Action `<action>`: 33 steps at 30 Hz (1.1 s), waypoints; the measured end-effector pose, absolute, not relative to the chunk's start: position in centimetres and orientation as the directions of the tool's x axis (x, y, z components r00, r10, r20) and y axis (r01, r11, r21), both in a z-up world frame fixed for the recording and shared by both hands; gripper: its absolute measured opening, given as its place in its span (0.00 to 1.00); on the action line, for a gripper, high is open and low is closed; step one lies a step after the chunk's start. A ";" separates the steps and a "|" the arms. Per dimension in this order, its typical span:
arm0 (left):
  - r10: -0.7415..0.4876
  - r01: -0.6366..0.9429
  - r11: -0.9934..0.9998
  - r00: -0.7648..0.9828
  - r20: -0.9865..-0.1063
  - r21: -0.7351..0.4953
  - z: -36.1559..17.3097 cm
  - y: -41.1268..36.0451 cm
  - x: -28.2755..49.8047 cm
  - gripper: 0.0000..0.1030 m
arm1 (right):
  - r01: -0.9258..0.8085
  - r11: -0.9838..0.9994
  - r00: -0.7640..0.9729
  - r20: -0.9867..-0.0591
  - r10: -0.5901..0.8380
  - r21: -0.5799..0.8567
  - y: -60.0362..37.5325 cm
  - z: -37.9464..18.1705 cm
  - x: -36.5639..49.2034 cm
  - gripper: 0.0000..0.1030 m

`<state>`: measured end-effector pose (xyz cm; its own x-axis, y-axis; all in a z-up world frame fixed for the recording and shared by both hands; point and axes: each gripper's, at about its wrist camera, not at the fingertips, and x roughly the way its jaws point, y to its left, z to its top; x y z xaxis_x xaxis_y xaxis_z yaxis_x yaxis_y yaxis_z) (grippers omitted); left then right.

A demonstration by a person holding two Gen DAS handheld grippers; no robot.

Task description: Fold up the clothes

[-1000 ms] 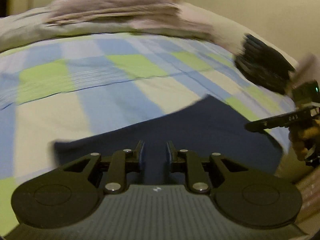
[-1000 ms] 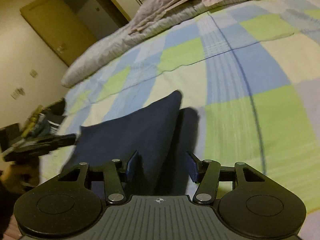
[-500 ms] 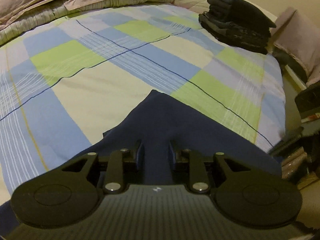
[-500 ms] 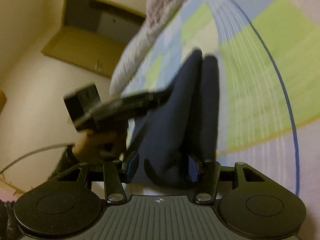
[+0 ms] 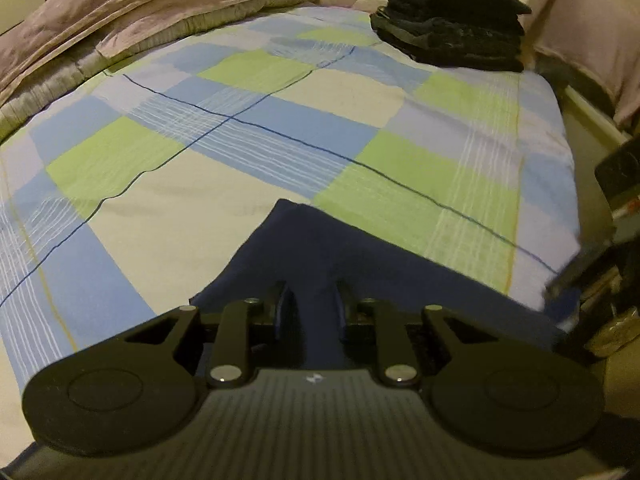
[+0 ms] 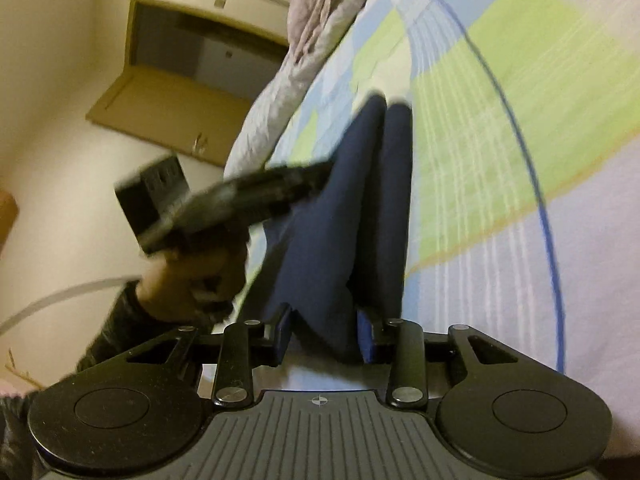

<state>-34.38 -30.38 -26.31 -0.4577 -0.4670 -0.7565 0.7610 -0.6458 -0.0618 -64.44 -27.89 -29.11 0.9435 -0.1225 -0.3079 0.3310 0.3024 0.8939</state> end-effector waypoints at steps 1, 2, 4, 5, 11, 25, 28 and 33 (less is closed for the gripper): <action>-0.474 0.766 -0.639 -0.461 -0.750 -0.067 -26.1 -30.3 -34.0 0.18 | 0.332 0.304 0.943 -0.301 -0.145 0.893 -28.6 -28.8 -64.6 0.39; -0.485 0.772 -0.632 -0.462 -0.743 -0.067 -26.0 -30.1 -33.5 0.19 | 0.333 0.305 0.941 -0.295 -0.165 0.892 -29.3 -28.4 -64.7 0.41; -0.508 0.785 -0.616 -0.462 -0.727 -0.069 -25.7 -29.8 -32.3 0.19 | 0.362 0.319 0.929 -0.311 -0.200 0.876 -30.9 -27.9 -64.3 0.62; -0.515 0.794 -0.603 -0.461 -0.723 -0.077 -25.6 -29.6 -31.6 0.19 | 0.386 0.324 0.919 -0.329 -0.217 0.864 -31.9 -27.7 -63.7 0.66; -0.517 0.820 -0.560 -0.456 -0.724 -0.116 -26.3 -28.8 -28.6 0.20 | 0.396 0.324 0.917 -0.354 -0.183 0.859 -36.1 -28.2 -58.2 0.66; -0.499 0.793 -0.586 -0.515 -0.697 -0.167 -27.4 -28.5 -29.5 0.21 | 0.518 0.280 0.854 -0.469 -0.227 0.808 -35.6 -29.4 -58.3 0.09; -0.510 0.797 -0.586 -0.504 -0.697 -0.147 -26.9 -27.8 -29.0 0.21 | 0.514 0.280 0.855 -0.461 -0.235 0.811 -35.4 -29.0 -58.6 0.10; -0.558 0.833 -0.539 -0.463 -0.688 -0.124 -25.7 -25.2 -26.2 0.22 | 0.568 0.320 0.818 -0.480 -0.317 0.758 -32.4 -26.0 -60.1 0.20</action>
